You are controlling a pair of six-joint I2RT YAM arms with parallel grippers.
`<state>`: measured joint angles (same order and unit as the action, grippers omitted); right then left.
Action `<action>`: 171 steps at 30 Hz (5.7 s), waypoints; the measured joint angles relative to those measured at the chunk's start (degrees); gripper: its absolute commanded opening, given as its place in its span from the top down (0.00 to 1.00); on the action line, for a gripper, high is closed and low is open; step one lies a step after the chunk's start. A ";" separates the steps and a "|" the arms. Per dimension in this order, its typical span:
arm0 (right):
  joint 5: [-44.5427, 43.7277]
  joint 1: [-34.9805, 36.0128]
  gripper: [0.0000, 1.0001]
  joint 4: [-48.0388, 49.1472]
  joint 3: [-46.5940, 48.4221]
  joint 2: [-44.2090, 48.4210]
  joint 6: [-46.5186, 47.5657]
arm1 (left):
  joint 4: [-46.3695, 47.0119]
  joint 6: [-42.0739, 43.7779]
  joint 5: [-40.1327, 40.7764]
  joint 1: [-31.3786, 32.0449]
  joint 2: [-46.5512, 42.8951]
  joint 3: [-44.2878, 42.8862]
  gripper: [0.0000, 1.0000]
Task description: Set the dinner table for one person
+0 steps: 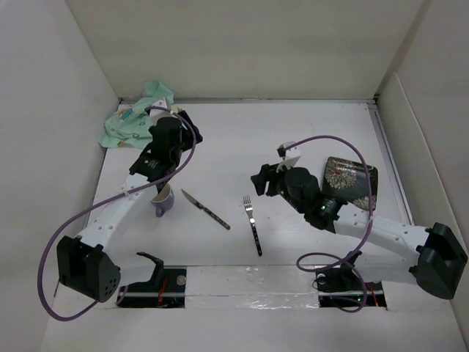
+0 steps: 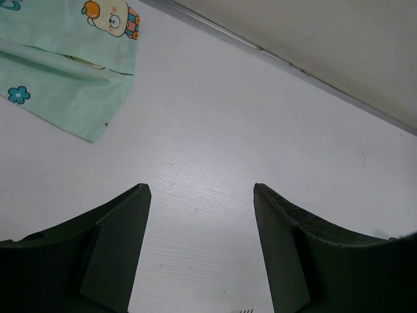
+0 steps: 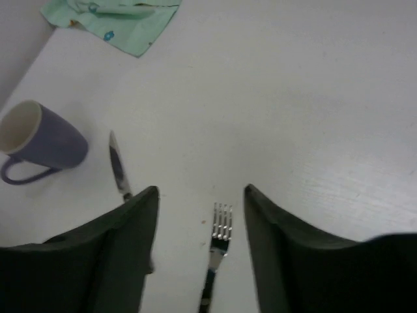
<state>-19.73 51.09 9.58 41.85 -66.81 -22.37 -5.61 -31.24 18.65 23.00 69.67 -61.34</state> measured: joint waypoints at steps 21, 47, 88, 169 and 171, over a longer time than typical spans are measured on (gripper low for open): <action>-0.37 0.00 0.52 1.57 -3.23 4.22 -1.40 | -20.59 15.74 -1.90 -12.28 37.62 -32.92 0.35; 0.68 0.00 0.49 1.57 -3.23 2.54 -0.76 | -28.61 21.14 -8.92 -15.30 60.15 -44.54 0.66; -7.89 -3.10 0.96 -2.14 2.40 -10.34 -3.48 | -9.09 9.27 -24.30 4.48 59.25 -51.30 0.36; 0.24 -31.41 1.00 -15.13 38.75 -39.15 1.27 | 3.23 4.79 -28.65 -4.37 65.55 -47.17 0.49; 0.48 -31.41 1.00 -15.06 38.42 -39.08 1.40 | 3.69 3.85 -29.31 -4.33 66.93 -48.83 0.50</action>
<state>-19.25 19.68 -5.48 80.27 -105.89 -20.97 -1.91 -27.40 -10.66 18.68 136.59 -110.17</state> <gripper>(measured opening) 0.009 0.509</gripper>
